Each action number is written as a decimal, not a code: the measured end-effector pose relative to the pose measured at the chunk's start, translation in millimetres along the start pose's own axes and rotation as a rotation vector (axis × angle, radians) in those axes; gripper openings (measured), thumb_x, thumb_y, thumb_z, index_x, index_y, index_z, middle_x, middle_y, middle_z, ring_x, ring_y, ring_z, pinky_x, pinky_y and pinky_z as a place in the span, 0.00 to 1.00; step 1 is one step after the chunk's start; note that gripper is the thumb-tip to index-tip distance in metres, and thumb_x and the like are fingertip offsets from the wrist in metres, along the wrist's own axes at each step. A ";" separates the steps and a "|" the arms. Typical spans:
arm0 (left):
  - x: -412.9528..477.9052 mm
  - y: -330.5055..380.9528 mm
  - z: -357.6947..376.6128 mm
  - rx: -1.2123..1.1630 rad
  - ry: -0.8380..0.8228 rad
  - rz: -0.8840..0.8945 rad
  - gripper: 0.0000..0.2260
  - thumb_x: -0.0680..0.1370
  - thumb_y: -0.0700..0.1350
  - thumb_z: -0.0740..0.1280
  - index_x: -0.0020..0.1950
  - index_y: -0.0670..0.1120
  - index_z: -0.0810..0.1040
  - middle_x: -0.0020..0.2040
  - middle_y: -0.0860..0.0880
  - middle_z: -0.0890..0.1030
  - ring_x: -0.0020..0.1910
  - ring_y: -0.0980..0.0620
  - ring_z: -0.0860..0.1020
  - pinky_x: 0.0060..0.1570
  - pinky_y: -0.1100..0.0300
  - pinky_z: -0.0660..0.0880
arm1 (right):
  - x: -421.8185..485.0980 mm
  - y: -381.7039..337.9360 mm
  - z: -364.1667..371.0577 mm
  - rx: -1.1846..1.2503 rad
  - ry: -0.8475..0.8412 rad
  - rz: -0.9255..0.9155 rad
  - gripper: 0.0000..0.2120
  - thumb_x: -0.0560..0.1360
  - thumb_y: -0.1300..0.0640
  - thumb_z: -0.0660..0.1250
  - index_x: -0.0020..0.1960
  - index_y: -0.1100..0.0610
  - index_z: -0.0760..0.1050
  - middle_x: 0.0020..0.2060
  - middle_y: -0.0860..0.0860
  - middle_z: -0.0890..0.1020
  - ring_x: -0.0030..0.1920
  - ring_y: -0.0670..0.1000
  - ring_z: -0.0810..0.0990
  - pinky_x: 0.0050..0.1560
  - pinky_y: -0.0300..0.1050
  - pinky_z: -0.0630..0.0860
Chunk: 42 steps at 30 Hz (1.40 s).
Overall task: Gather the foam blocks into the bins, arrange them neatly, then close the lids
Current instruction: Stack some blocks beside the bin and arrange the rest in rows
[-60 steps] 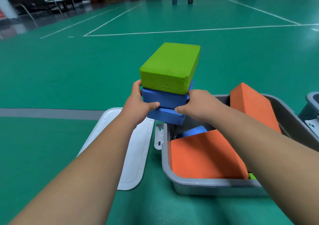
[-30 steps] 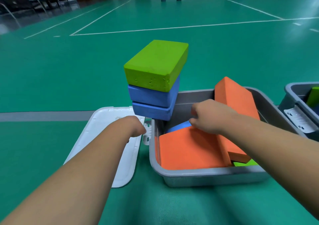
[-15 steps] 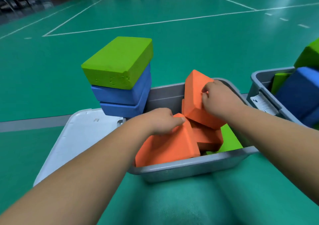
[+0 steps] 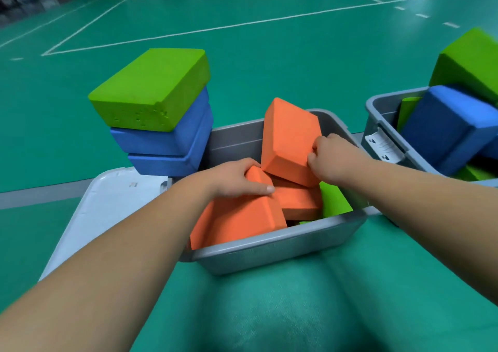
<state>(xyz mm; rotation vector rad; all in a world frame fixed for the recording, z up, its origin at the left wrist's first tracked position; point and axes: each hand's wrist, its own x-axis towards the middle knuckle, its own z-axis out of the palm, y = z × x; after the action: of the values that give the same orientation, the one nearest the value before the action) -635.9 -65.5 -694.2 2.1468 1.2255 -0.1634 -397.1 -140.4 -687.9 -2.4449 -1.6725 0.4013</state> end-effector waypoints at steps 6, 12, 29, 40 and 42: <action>-7.7 -9.5 -5.3 -0.012 -0.019 0.030 0.36 0.67 0.67 0.79 0.71 0.60 0.72 0.62 0.59 0.80 0.58 0.58 0.80 0.64 0.55 0.76 | 2.2 -2.5 6.6 -0.063 0.000 -0.033 0.24 0.75 0.44 0.48 0.55 0.60 0.71 0.54 0.62 0.74 0.52 0.66 0.76 0.59 0.62 0.76; -11.8 -10.5 -13.0 -0.021 -0.035 0.032 0.30 0.67 0.63 0.80 0.65 0.59 0.74 0.58 0.59 0.82 0.55 0.58 0.81 0.62 0.54 0.77 | -9.3 -9.8 2.6 -0.038 0.109 -0.183 0.31 0.73 0.56 0.63 0.76 0.50 0.65 0.70 0.59 0.68 0.66 0.66 0.72 0.67 0.62 0.72; -1.2 -14.0 -7.1 -0.106 0.074 0.017 0.27 0.68 0.69 0.76 0.56 0.55 0.73 0.51 0.55 0.82 0.49 0.58 0.81 0.46 0.57 0.76 | -2.4 -28.3 12.4 -0.131 0.144 -0.488 0.14 0.74 0.41 0.63 0.58 0.44 0.74 0.75 0.52 0.66 0.67 0.62 0.72 0.69 0.59 0.70; 6.8 -35.4 -17.6 -0.230 -0.007 0.093 0.36 0.70 0.66 0.76 0.74 0.57 0.72 0.69 0.57 0.78 0.64 0.56 0.79 0.70 0.52 0.73 | 7.6 -5.2 8.5 -0.135 0.044 -0.450 0.15 0.72 0.45 0.56 0.48 0.48 0.79 0.48 0.48 0.78 0.52 0.55 0.78 0.55 0.54 0.77; 8.8 -39.4 -18.6 -0.347 -0.015 0.121 0.31 0.68 0.66 0.77 0.68 0.58 0.78 0.62 0.57 0.83 0.60 0.55 0.82 0.68 0.49 0.76 | 9.7 -3.0 7.6 -0.102 0.032 -0.452 0.16 0.70 0.45 0.55 0.48 0.48 0.79 0.48 0.47 0.78 0.52 0.54 0.78 0.56 0.53 0.77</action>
<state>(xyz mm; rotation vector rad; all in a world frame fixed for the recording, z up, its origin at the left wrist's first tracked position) -666.6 -34.3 -702.1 1.9049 1.0266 0.0803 -398.7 -130.5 -695.6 -2.0276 -2.1977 0.2164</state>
